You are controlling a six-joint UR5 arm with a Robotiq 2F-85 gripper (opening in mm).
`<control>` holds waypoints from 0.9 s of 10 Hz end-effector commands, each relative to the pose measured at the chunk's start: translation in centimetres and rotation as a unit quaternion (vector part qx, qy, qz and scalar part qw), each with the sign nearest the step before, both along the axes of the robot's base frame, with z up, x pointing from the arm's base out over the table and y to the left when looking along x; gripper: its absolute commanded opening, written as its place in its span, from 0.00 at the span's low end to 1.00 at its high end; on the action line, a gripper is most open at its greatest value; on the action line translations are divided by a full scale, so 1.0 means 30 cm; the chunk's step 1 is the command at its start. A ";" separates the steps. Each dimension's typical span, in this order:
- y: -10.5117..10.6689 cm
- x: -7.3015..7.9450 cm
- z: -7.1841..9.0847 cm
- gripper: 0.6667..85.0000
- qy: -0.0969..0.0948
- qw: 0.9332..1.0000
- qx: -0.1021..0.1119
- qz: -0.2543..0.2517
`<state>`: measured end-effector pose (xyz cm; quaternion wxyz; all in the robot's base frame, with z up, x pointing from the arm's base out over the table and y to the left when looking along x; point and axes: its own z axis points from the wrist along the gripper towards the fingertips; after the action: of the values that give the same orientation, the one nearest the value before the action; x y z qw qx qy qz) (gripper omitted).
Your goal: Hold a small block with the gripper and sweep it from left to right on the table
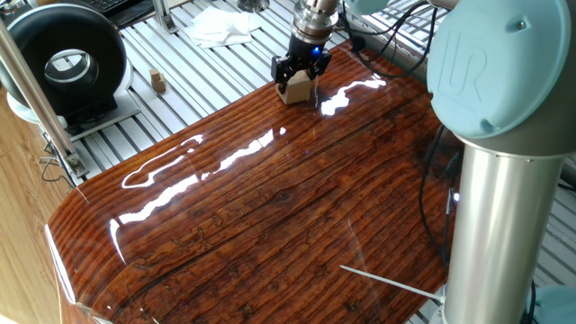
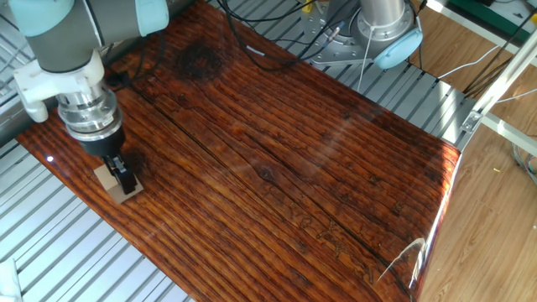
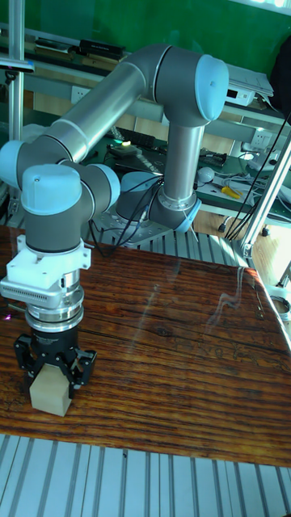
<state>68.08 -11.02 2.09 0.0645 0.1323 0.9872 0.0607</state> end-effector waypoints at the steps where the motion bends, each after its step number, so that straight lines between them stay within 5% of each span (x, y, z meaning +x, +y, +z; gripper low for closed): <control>1: -0.035 0.009 0.037 0.00 0.004 1.000 -0.007 0.007; 3: -0.064 0.015 0.092 0.00 0.010 1.000 -0.007 0.019; 6: -0.157 0.011 0.083 0.00 0.012 0.997 -0.063 0.052; 9: -0.105 0.028 0.087 0.00 0.000 0.998 -0.034 0.053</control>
<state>68.52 -14.50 4.37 0.0597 0.0834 0.9945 0.0187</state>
